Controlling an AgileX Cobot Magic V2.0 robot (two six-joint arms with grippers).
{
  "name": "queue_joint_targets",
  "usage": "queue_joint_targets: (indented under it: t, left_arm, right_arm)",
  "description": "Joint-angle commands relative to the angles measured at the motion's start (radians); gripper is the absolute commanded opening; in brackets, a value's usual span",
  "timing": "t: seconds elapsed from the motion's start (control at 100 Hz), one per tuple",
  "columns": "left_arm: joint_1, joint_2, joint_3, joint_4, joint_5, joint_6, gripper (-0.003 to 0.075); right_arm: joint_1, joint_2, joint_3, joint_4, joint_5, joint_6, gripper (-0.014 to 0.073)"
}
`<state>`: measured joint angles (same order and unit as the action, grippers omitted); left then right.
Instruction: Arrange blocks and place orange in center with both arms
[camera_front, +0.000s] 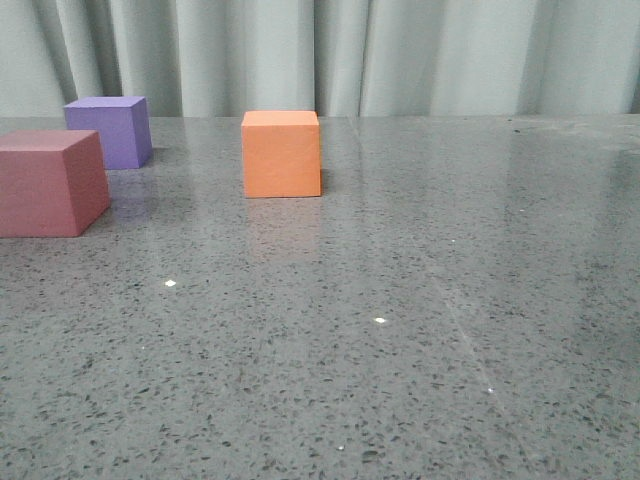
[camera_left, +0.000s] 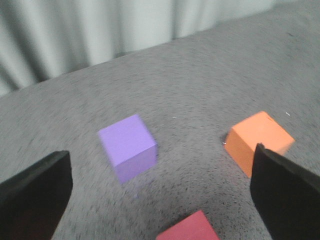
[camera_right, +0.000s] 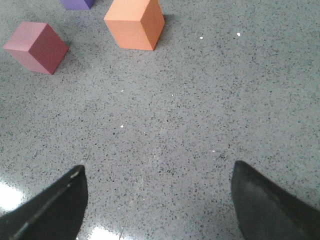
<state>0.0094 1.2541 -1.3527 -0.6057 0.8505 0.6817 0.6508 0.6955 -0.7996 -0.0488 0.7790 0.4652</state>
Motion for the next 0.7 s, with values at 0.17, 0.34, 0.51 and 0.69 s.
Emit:
queue_joint_targets:
  t: [0.17, 0.34, 0.51, 0.69]
  left_arm:
    - [-0.005, 0.204, -0.283, -0.234, 0.206, 0.358, 0.0689]
    - [-0.054, 0.312, -0.407, -0.238, 0.302, 0.468, 0.0689]
    - [-0.156, 0.392, -0.453, -0.236, 0.298, 0.606, 0.0689]
    - [-0.277, 0.459, -0.453, -0.115, 0.214, 0.609, 0.0689]
  right_arm:
    - [-0.001, -0.006, -0.024, -0.004, -0.08, -0.011, 0.0589]
    - [-0.001, -0.006, -0.024, -0.004, -0.085, -0.011, 0.0589]
    - [-0.001, -0.006, -0.024, -0.004, -0.087, -0.011, 0.0589]
    - [-0.001, -0.006, -0.024, -0.004, -0.087, -0.011, 0.0589]
